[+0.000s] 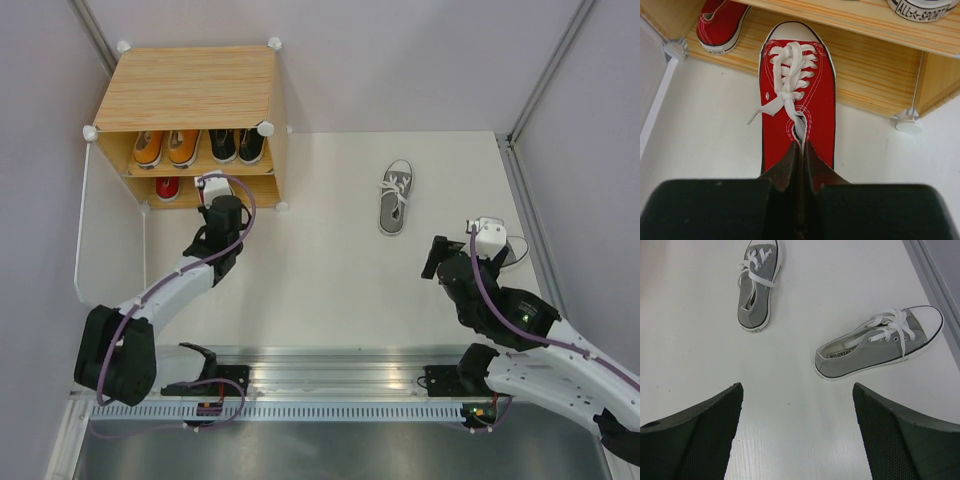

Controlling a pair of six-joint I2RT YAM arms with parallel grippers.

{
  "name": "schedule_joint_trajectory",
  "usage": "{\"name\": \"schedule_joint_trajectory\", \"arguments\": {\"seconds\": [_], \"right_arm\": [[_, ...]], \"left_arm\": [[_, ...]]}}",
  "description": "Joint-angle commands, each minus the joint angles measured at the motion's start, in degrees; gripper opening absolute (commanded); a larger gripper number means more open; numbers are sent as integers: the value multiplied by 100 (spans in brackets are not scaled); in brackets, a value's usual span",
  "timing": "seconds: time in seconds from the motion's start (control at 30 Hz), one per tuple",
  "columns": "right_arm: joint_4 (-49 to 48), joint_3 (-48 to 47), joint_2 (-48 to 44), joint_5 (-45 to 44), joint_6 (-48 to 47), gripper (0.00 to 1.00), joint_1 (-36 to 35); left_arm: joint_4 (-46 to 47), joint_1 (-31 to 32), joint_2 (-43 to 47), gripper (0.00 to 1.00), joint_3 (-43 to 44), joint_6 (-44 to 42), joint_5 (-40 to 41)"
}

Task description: Place and organize the shoes in the shoe cabinet

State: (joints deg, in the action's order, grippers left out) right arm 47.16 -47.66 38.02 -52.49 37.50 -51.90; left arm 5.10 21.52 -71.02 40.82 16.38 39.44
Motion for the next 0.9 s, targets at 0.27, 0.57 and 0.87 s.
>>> {"name": "schedule_joint_trajectory", "arguments": {"seconds": [0.27,0.57,0.87], "right_arm": [[-154,-156,337,-262,-163,94,4],[-303,-209,610,-393,-286,94,13],[-356,-261,803,-482,-322,94,13]], "left_arm": [[2143,-1281,-1018,2,198,-847,-1623],[2522,-1896,-1774,2,471,-882,-2168],[2627,-2424,-2398,2,884,-979,-2828]]}}
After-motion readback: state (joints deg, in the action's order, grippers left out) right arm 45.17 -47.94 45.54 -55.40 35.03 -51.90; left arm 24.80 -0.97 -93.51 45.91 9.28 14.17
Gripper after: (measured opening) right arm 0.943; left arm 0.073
